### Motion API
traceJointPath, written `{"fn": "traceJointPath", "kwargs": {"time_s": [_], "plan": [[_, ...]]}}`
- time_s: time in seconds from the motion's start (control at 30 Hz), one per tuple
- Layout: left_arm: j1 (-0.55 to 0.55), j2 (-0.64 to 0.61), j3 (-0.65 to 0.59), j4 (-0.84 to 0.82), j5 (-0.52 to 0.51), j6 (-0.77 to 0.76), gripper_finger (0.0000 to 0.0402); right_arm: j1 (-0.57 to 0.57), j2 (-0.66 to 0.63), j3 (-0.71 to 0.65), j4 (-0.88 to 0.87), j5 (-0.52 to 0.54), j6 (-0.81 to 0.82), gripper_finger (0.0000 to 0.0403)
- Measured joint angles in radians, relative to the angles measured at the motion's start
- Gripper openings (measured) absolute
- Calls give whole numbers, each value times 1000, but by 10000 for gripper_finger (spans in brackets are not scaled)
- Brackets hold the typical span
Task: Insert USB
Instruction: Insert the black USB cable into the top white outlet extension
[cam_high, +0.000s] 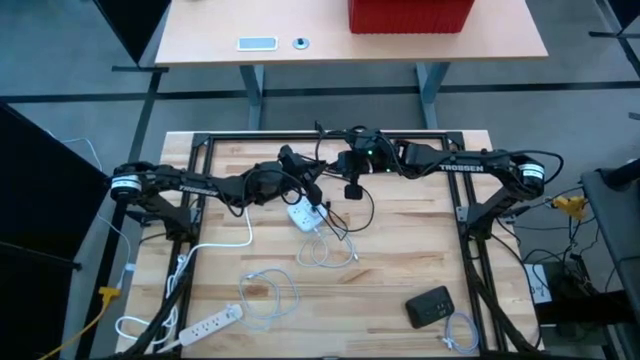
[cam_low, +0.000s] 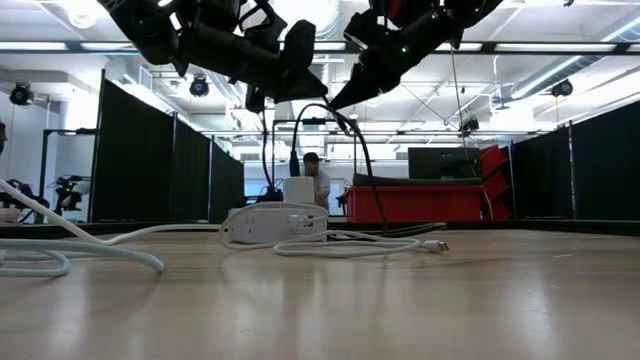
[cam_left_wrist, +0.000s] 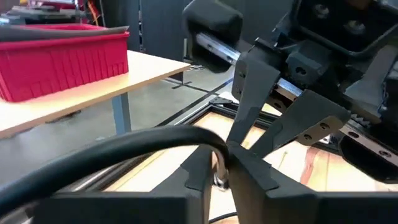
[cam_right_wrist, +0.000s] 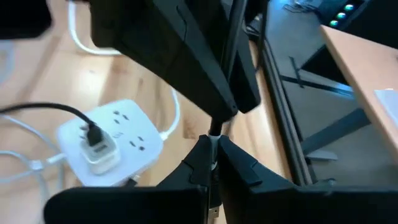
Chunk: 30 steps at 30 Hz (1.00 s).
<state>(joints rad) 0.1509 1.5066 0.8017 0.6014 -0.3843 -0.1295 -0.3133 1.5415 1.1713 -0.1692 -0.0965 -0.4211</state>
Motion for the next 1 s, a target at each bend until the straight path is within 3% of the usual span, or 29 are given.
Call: {"fn": "traceJointPath", "kwargs": {"time_s": [0.17,0.33,0.47,0.7,0.8,1.0], "plan": [[-8,-27,0,-74,10,53,85,-53,-8,-4,18,-159,44,1],[-30,-103,0,-270,15,69,119,-97,-8,-32,65,-308,35,0],[-53,-158,-1,-505,88,44,139,-114,-8,-132,302,-540,45,0],[-113,-179,-62,-628,196,-87,149,-106,61,-312,787,-681,126,1],[-132,-169,-95,-627,267,-132,143,-103,131,-310,874,-730,169,1],[-139,-167,-158,-611,260,-242,124,-104,275,-233,943,-807,263,1]]}}
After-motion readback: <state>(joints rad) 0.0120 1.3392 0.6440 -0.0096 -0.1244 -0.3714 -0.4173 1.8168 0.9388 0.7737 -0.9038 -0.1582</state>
